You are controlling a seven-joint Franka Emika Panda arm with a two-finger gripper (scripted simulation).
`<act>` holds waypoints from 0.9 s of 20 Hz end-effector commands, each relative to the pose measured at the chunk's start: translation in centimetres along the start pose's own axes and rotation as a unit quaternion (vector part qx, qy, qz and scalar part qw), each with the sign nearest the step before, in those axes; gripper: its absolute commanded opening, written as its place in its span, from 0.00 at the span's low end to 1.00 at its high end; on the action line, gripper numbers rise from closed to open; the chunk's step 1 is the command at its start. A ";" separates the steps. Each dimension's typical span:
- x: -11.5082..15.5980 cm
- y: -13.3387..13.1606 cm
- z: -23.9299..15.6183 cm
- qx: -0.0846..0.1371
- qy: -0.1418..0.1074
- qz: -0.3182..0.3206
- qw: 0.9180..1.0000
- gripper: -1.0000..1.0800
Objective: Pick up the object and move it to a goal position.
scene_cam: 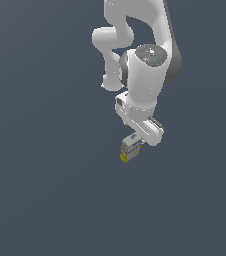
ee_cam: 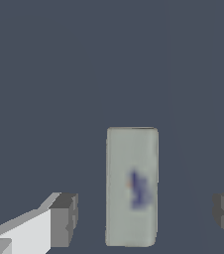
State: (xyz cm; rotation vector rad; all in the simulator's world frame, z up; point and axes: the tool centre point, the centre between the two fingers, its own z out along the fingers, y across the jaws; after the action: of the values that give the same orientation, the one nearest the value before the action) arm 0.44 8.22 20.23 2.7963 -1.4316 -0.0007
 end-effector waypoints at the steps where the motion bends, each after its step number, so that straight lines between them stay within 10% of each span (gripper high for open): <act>1: 0.0 0.0 0.0 0.000 0.000 0.000 1.000 0.96; 18: 0.0 0.0 5.0 0.000 0.000 0.002 1.000 0.96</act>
State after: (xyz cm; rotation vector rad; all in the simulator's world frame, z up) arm 0.36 8.23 15.36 2.7928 -1.4364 -0.0018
